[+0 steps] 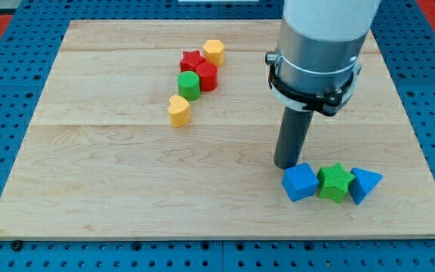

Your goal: Place the green circle parallel to blue cube

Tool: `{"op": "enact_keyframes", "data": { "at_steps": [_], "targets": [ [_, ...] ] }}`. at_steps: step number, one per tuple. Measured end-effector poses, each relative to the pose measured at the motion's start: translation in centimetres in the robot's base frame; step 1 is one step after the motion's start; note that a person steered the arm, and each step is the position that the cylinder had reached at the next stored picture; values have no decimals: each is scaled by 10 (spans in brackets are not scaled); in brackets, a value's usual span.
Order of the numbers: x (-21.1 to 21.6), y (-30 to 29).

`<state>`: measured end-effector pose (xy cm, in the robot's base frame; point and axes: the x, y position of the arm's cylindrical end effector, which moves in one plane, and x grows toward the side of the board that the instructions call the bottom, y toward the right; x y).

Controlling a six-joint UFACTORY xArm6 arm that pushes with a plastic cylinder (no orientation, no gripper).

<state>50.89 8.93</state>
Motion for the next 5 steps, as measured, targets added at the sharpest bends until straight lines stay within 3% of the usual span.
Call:
{"op": "enact_keyframes", "data": {
  "at_steps": [1,3,4,5],
  "targets": [
    [-18,-26],
    [-20,-190],
    [-75,-265],
    [-142,-257]
  ]
}}
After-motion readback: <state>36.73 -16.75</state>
